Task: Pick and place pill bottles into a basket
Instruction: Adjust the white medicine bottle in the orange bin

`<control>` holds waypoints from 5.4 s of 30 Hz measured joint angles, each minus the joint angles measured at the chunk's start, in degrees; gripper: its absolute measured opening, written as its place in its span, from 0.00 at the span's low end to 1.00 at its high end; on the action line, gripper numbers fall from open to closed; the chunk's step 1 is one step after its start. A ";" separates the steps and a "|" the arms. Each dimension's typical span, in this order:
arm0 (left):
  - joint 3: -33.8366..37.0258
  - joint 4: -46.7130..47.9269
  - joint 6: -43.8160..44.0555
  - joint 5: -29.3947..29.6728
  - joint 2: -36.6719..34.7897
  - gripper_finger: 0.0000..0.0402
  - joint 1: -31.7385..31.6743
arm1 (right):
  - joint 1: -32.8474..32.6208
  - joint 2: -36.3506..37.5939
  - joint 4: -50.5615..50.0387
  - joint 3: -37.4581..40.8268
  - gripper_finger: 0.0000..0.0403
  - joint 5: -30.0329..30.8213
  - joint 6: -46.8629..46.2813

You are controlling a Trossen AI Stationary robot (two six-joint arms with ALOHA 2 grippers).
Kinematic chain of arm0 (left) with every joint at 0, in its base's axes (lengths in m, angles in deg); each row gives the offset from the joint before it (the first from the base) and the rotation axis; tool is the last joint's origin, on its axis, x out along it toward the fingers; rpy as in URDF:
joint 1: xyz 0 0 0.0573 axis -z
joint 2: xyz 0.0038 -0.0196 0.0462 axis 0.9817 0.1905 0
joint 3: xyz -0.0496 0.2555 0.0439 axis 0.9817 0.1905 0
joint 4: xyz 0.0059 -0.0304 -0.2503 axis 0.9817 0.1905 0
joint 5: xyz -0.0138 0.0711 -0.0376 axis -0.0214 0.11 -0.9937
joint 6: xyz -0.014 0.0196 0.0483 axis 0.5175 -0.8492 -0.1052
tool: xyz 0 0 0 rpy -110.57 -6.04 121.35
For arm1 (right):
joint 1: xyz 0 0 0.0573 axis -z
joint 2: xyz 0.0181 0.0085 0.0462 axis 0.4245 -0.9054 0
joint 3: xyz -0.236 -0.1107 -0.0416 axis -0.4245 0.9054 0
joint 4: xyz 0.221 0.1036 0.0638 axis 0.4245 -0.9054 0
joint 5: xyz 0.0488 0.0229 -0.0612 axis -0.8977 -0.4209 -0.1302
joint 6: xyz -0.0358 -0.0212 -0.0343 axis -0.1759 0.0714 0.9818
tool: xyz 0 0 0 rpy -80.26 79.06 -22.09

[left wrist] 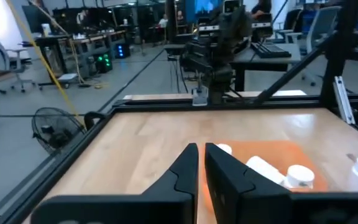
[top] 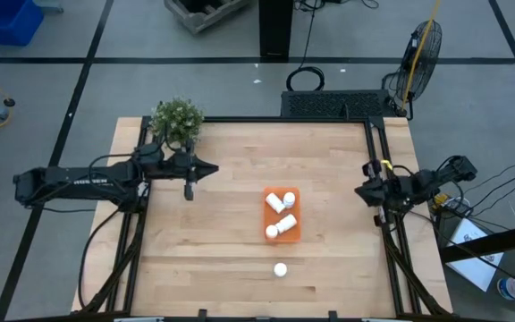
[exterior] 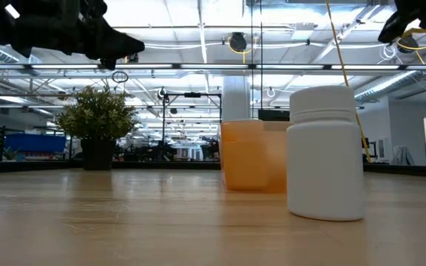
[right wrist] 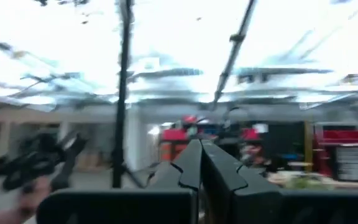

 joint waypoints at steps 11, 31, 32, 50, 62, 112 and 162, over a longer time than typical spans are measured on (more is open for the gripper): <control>10.98 -17.45 5.69 -4.97 0.04 0.05 -4.07 | 0.79 -3.57 -0.56 -0.07 0.03 8.73 -9.82; 15.35 -21.53 8.10 -6.34 0.04 0.02 -6.91 | 11.20 -70.15 -61.19 -58.00 0.57 -2.67 -26.45; 15.35 -21.10 8.10 -6.28 0.04 0.01 -6.91 | 11.59 -72.82 -64.52 -61.34 0.57 -5.62 -25.00; 15.35 -19.98 11.39 -6.27 0.07 0.11 -6.87 | 14.60 -88.81 -74.89 -68.89 0.50 -21.27 -6.04; 15.33 -17.19 12.75 -5.20 0.07 0.11 -6.91 | 14.26 -97.86 -71.40 -68.89 0.49 -21.16 3.99; 15.31 -13.48 11.16 -4.67 0.05 0.11 -6.91 | 16.94 -105.44 -63.60 -69.17 0.30 -21.24 7.35; 15.31 -12.91 10.50 -3.68 0.05 0.11 -6.90 | 16.50 -89.53 -49.37 -58.63 0.37 -16.29 -8.29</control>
